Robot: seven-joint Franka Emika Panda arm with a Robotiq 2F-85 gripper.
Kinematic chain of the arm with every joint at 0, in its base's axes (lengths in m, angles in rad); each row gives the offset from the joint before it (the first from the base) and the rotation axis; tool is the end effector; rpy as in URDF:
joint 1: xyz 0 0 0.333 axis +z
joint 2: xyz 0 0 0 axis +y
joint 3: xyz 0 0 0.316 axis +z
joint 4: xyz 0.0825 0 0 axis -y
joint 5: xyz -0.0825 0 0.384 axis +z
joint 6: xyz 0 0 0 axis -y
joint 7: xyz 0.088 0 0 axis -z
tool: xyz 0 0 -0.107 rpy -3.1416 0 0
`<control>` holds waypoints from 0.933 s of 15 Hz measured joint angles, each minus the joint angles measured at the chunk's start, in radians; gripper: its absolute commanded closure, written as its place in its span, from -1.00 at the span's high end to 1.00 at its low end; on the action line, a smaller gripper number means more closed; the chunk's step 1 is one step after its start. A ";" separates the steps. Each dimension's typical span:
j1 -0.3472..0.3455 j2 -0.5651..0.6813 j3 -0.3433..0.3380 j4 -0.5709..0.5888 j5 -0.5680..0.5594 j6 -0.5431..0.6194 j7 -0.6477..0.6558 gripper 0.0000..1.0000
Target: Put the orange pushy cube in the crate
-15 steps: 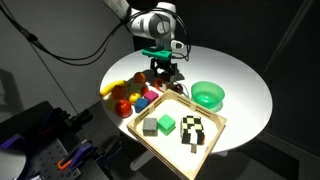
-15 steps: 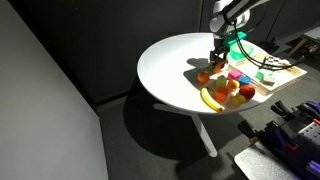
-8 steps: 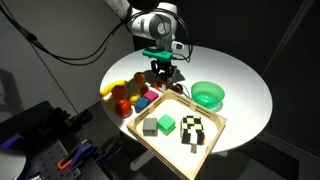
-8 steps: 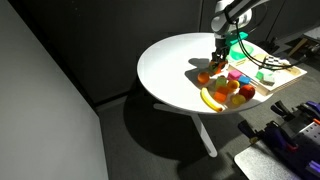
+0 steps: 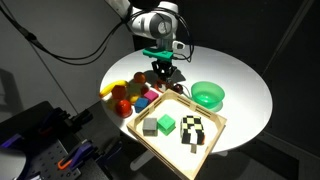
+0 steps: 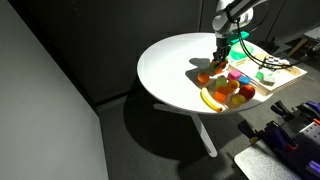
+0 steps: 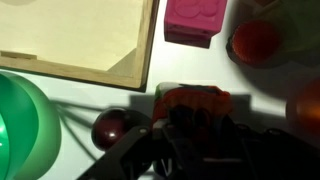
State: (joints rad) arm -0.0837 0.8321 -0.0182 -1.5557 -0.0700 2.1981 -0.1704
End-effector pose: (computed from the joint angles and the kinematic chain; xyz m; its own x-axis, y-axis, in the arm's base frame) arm 0.6749 -0.0700 0.1398 0.9736 0.1142 -0.1976 0.1221 -0.9921 0.0282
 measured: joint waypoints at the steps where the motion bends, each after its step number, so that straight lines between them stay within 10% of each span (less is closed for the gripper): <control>1: -0.001 -0.005 0.000 -0.003 0.000 0.001 0.000 -0.73; 14: -0.007 -0.126 0.000 -0.076 0.000 0.026 -0.001 -0.83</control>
State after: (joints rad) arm -0.0909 0.7065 -0.0182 -1.6320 -0.0700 2.2239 -0.1710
